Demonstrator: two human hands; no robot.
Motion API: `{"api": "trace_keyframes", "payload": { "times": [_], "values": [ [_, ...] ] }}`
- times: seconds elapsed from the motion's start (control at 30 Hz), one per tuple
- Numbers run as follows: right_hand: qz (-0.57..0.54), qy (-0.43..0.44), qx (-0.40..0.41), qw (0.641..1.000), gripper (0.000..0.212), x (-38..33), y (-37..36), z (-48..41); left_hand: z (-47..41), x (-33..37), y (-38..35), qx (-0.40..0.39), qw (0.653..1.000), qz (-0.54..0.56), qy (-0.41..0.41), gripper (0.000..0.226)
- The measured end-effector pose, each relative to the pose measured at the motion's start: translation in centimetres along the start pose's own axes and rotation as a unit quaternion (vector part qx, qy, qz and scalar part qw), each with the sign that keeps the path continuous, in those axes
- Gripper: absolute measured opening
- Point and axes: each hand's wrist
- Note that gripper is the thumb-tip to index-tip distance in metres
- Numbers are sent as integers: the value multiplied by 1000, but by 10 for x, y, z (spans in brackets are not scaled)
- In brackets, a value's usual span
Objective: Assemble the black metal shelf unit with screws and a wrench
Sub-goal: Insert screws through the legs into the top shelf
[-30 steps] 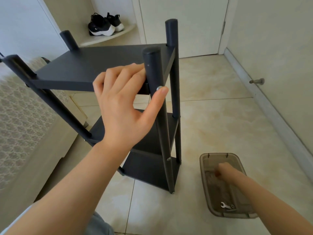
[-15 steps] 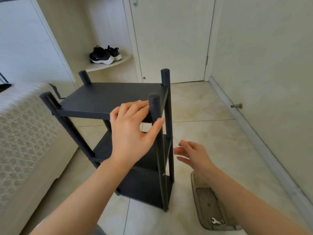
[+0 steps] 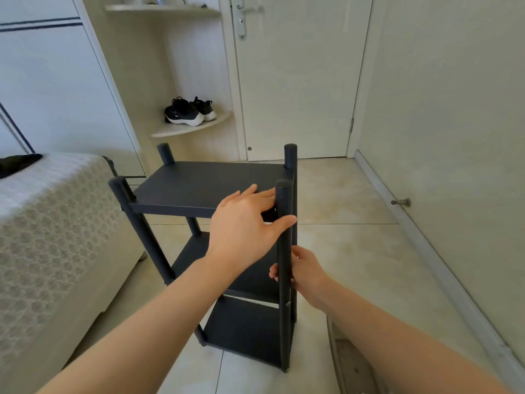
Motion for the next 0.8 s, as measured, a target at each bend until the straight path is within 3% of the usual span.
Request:
{"api": "trace_keyframes", "payload": {
  "times": [0.47,0.63,0.8],
  "values": [
    [22,68,-10,997,30,-51,-79,-85,-72,-86,25,20,980,62,188,28],
    [47,131,-29,990,26,-67,-115,-107,-79,-120,30,65,956,129,256,13],
    [38,203,-27,978,21,-67,-142,-114,-64,-142,29,129,926,177,307,20]
  ]
}}
Point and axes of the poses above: each hand's wrist, its own z-axis away from the middle knuckle, its own y-axis out of the back of the hand, x = y × z, and after that the axes turned 15 degrees about -z, right-handed
